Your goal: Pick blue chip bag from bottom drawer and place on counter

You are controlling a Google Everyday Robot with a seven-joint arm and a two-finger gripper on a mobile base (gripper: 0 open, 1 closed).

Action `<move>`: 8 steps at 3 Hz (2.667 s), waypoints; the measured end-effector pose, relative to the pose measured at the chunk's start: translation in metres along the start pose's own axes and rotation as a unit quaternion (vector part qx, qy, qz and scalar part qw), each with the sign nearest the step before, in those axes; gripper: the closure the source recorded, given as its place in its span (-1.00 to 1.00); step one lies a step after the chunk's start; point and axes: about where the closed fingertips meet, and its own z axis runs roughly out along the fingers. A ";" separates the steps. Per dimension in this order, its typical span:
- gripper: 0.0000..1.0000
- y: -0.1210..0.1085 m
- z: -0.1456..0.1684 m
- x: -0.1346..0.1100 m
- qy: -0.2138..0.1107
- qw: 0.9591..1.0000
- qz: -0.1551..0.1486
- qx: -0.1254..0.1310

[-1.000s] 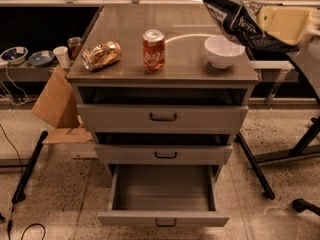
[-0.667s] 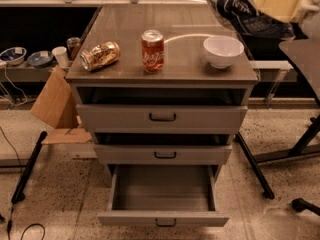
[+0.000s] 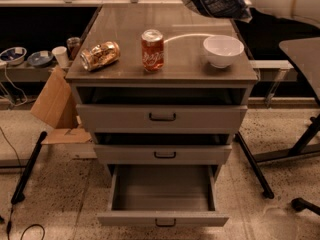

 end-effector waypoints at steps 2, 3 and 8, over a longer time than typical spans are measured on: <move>1.00 0.011 0.061 -0.013 0.004 1.000 -0.001 -0.024; 1.00 0.005 0.093 -0.018 0.008 1.000 0.007 -0.019; 1.00 -0.038 0.157 -0.009 0.015 0.999 0.044 0.027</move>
Offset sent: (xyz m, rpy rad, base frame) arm 0.0760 0.0663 0.0132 0.0106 0.0157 0.0694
